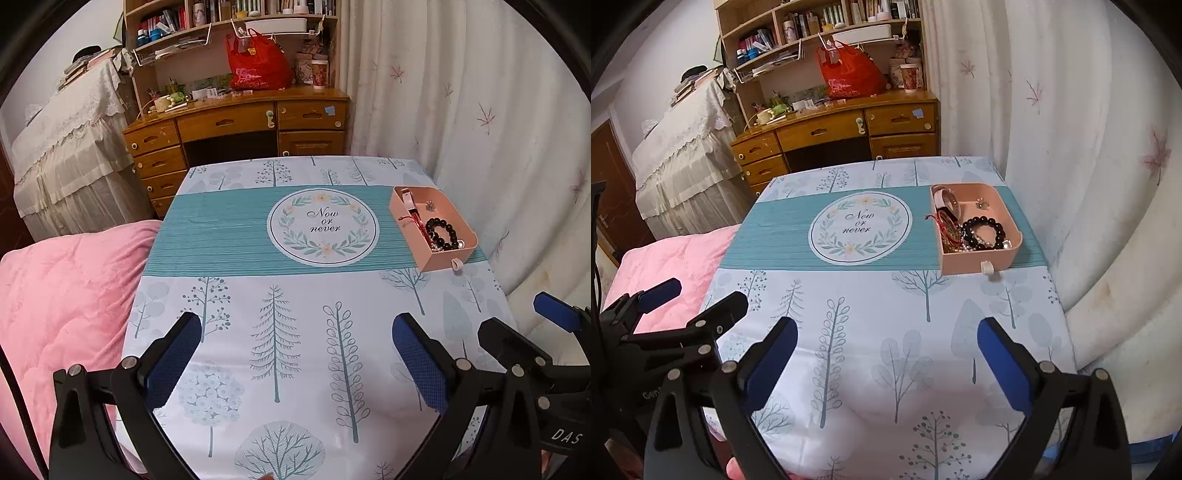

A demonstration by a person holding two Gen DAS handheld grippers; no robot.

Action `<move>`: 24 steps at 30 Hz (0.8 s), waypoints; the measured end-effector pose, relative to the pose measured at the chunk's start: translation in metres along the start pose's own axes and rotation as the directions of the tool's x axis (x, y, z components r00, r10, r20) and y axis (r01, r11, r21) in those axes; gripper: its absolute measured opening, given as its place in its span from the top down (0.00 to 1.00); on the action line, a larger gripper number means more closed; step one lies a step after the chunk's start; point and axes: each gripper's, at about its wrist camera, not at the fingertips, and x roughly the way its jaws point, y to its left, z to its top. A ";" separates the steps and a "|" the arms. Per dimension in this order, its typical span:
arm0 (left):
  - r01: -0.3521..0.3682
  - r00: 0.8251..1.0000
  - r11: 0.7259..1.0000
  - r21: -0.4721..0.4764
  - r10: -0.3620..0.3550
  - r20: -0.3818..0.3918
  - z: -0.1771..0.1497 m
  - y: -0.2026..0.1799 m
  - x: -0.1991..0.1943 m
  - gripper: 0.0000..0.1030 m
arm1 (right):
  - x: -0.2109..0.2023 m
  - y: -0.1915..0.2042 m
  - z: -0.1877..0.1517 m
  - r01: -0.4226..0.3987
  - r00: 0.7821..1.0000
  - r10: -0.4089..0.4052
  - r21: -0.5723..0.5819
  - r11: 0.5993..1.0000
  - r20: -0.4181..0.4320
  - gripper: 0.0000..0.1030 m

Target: Organize jewelry

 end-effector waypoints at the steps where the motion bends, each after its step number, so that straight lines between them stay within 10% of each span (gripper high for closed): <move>1: -0.004 1.000 1.000 0.002 0.004 0.003 0.000 0.000 0.000 0.01 | 0.000 0.000 0.000 0.000 1.000 0.000 -0.001 1.000 0.001 0.04; 24: -0.025 0.999 1.000 0.013 0.024 0.044 0.003 -0.005 -0.012 0.01 | -0.015 0.001 0.003 -0.003 0.998 0.004 -0.017 1.000 0.067 0.00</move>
